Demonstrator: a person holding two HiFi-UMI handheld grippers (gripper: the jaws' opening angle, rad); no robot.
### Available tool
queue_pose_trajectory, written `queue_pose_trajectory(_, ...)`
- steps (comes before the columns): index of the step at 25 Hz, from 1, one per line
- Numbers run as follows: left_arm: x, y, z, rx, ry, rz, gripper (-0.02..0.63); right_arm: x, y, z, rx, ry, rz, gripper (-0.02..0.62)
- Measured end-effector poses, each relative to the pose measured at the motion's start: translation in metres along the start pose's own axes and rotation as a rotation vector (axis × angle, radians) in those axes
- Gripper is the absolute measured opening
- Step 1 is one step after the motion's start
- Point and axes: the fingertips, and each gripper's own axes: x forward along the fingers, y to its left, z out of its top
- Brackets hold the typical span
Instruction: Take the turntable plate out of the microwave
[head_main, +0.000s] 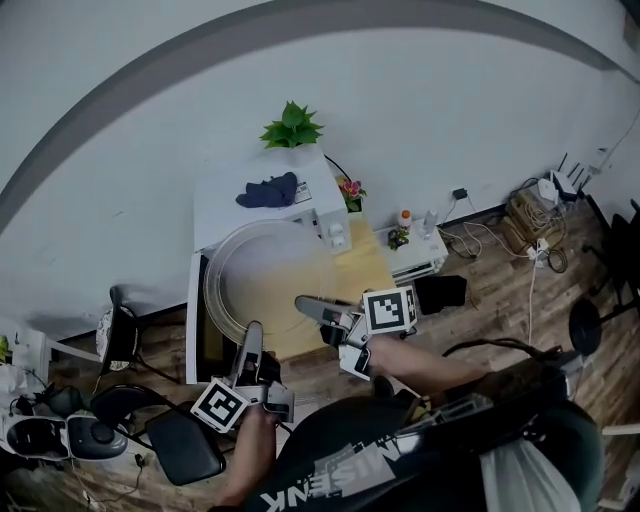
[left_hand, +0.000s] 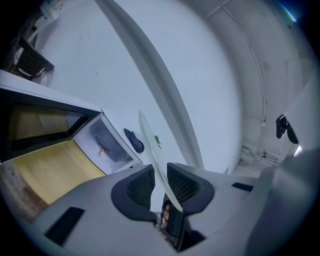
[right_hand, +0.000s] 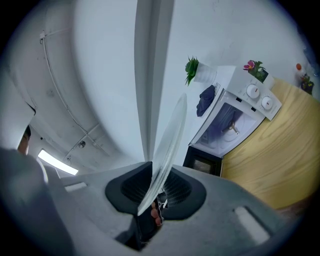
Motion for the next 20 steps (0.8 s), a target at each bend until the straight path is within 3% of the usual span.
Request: queue_pose_trajectory(20,-0.008,-0.006,-0.014,-0.037,0.006,-0.015,0.078,-0.012,0.005,-0.009,-0.015,-0.004,-0.008,0.071)
